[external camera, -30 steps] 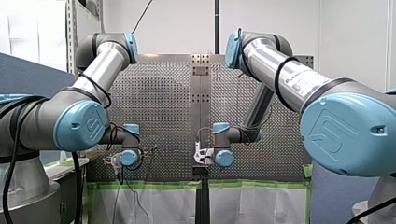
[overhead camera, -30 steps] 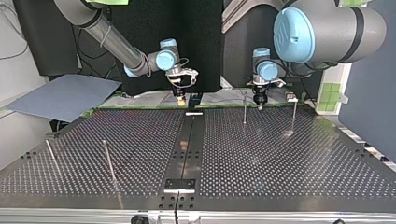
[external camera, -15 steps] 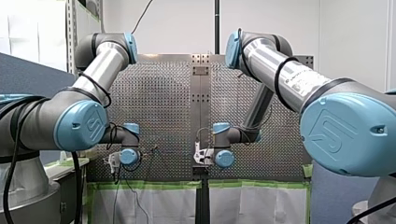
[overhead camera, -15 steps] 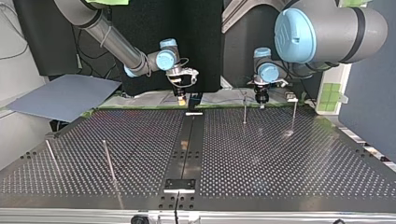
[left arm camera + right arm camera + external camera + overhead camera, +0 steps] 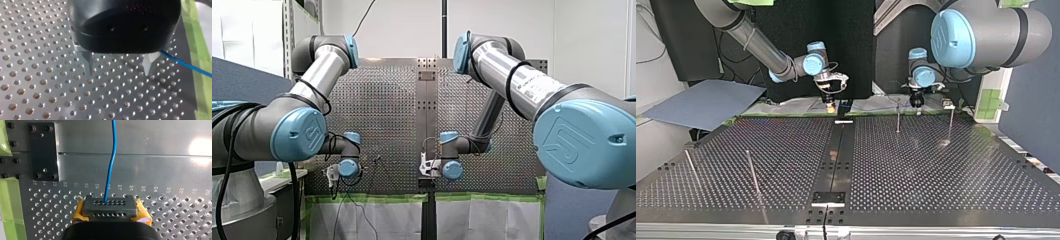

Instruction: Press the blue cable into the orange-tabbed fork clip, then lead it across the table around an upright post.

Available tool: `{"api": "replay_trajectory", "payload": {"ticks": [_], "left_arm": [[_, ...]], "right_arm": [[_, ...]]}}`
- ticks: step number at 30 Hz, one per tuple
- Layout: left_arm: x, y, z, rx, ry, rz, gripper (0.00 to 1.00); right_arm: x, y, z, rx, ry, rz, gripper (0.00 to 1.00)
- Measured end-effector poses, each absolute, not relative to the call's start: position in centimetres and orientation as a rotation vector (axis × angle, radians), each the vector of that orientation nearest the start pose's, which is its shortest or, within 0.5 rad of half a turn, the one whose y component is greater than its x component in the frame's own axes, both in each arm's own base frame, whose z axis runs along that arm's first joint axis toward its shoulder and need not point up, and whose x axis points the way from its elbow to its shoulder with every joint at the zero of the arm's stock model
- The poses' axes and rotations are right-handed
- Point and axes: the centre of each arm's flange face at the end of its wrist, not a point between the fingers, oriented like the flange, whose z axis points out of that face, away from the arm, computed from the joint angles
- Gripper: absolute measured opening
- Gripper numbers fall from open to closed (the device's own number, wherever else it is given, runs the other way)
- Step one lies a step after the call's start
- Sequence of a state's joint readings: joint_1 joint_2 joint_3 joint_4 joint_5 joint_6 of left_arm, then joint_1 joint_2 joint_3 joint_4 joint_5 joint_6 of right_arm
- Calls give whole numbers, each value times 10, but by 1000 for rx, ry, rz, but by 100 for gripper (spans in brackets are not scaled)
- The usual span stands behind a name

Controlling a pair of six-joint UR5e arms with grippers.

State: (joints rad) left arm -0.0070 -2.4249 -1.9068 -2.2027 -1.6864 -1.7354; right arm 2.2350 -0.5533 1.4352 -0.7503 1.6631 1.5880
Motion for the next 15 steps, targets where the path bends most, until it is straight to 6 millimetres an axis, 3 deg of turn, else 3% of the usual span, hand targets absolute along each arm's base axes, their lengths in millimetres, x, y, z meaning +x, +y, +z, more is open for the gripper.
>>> {"api": "replay_trajectory", "payload": {"ticks": [15], "left_arm": [[496, -135, -55, -144, 1828, -118, 100]], "right_arm": [[526, -472, -30, 1738, -955, 1524, 0]]}}
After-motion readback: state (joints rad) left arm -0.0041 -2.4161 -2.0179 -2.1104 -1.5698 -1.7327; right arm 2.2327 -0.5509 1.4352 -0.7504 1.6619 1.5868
